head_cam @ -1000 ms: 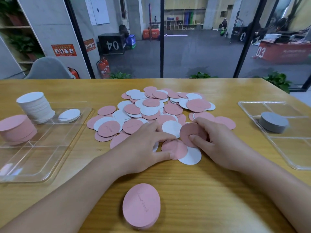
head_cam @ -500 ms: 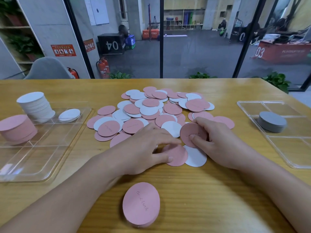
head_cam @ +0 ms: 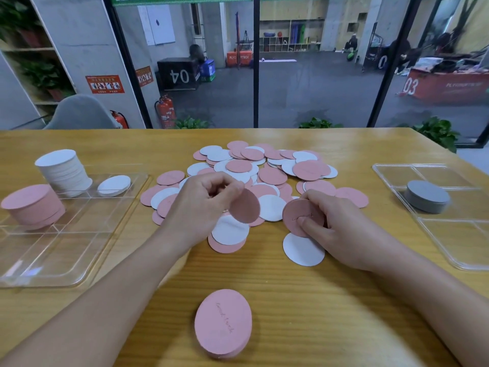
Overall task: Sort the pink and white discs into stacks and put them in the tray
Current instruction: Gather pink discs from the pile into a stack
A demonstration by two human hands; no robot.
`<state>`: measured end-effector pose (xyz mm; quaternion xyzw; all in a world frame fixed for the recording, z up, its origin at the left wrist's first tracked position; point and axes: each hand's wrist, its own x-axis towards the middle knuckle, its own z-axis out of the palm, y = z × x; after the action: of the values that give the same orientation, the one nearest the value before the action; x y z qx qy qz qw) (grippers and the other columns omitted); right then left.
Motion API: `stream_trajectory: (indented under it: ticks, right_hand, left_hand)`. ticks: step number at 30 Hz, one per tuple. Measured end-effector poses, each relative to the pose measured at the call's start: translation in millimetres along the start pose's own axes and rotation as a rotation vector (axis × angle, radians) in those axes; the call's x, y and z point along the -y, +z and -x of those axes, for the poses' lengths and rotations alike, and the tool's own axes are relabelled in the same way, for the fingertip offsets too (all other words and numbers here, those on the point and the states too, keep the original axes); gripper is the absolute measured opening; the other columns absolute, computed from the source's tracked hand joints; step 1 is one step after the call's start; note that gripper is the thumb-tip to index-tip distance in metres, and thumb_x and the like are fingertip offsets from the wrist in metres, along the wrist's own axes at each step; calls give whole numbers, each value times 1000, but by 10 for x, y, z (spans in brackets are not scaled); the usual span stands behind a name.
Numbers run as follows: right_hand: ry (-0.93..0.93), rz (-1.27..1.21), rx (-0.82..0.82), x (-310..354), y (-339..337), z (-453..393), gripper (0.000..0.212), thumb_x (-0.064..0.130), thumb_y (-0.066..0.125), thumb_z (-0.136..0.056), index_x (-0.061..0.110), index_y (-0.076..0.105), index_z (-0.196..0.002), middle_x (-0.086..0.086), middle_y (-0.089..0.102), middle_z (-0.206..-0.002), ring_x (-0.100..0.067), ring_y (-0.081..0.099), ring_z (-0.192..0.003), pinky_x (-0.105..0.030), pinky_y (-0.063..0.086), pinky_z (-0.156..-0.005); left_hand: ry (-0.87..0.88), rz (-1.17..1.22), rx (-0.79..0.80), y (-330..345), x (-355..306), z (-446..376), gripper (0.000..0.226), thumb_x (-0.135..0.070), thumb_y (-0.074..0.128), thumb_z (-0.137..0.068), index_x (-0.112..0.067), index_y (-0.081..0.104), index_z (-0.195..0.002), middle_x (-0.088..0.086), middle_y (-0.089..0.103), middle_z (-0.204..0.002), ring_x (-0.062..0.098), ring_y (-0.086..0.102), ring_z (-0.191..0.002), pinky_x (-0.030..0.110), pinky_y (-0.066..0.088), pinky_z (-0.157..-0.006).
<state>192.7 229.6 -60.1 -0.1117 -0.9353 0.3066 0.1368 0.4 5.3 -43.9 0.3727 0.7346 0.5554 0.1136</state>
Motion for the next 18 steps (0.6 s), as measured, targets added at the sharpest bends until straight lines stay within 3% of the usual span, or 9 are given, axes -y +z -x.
stream_trajectory:
  ticks: [3, 6, 8, 13, 18]
  right_hand:
    - [-16, 14, 3, 25, 0, 5, 7, 28, 62, -104, 29, 58, -98, 8, 63, -84, -14, 53, -73, -33, 44, -62]
    - [-32, 0, 7, 33, 0, 10, 8, 28, 62, -105, 29, 58, -98, 8, 63, -86, -13, 54, -75, -32, 44, -63]
    - [-52, -6, 0, 49, 4, 19, 8, 29, 62, -105, 27, 57, -100, 7, 62, -86, -14, 54, -75, -33, 45, -64]
    - [-63, -51, -15, 72, 44, 22, 11, 33, 61, -108, 28, 51, -105, 9, 59, -83, -11, 50, -71, -29, 43, -63]
    - [-105, -92, -13, 118, 106, 21, 19, 27, 62, -107, 35, 50, -120, 18, 63, -96, -6, 59, -85, -19, 45, -70]
  left_hand:
    - [12, -30, -16, -23, 54, -36, 33, -39, 70, -108, -12, 73, -89, 10, 71, -79, 16, 60, -65, 25, 48, -63]
    - [37, -144, 46, -40, 93, -29, 6, -27, 75, -105, -24, 71, -108, 3, 74, -85, 13, 62, -72, 23, 50, -68]
    - [42, -184, 93, -19, 109, -4, 23, -26, 75, -104, -34, 64, -122, 0, 74, -88, 14, 61, -76, 23, 48, -72]
    - [113, -190, 166, 29, 105, 18, 10, -20, 76, -103, -30, 75, -104, -4, 76, -88, 12, 65, -81, 33, 52, -80]
    - [141, -72, 290, 138, 91, 88, 23, -6, 67, -107, -22, 81, -116, 0, 80, -91, 17, 75, -86, 28, 60, -86]
